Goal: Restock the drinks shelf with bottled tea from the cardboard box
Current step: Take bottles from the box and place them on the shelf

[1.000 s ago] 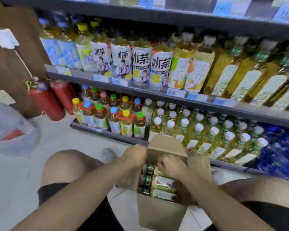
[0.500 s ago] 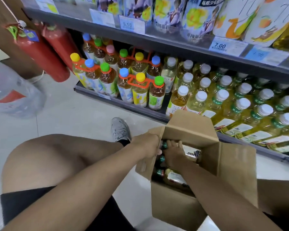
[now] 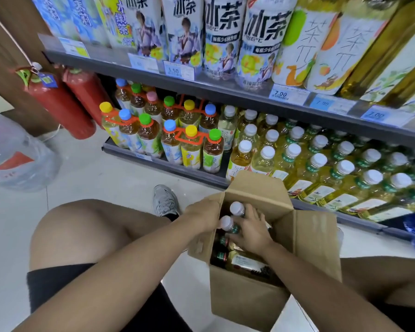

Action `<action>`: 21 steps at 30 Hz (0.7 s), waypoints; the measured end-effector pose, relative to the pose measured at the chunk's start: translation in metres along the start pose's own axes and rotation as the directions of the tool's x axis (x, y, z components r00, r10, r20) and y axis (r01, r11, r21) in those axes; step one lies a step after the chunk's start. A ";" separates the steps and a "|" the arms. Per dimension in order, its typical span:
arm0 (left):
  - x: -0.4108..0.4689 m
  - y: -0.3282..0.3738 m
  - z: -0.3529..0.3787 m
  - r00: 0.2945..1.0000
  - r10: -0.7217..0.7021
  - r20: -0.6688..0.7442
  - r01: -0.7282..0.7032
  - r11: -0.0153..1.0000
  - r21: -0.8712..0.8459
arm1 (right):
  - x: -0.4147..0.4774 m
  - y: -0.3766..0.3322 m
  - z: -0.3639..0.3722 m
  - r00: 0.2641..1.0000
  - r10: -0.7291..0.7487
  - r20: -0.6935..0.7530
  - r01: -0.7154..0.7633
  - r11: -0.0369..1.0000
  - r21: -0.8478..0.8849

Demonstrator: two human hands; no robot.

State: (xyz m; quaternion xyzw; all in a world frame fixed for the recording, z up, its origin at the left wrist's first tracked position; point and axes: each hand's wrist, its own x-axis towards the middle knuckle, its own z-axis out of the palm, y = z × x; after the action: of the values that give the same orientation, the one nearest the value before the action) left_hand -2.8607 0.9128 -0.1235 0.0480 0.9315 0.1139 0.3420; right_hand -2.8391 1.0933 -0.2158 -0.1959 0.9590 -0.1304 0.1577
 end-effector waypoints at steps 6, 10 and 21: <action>-0.010 0.002 0.028 0.992 0.118 -0.046 -0.118 0.993 -0.008 | -0.022 -0.012 -0.011 0.928 0.238 -0.285 -0.064 0.858 0.509; -0.024 0.011 0.021 0.975 0.158 -0.156 -0.178 0.977 -0.120 | -0.026 -0.034 -0.052 0.887 0.353 -0.297 -0.076 0.747 0.661; -0.095 0.070 -0.093 0.778 0.104 -0.620 -0.472 0.748 -0.467 | -0.061 -0.050 -0.241 0.903 0.177 -0.392 0.065 0.844 0.532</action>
State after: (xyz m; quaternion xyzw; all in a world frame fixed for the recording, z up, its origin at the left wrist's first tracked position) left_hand -2.8476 0.9476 0.0222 0.0523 0.8834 0.4648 0.0294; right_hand -2.8545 1.1197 0.0364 -0.0824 0.9009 -0.4260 -0.0040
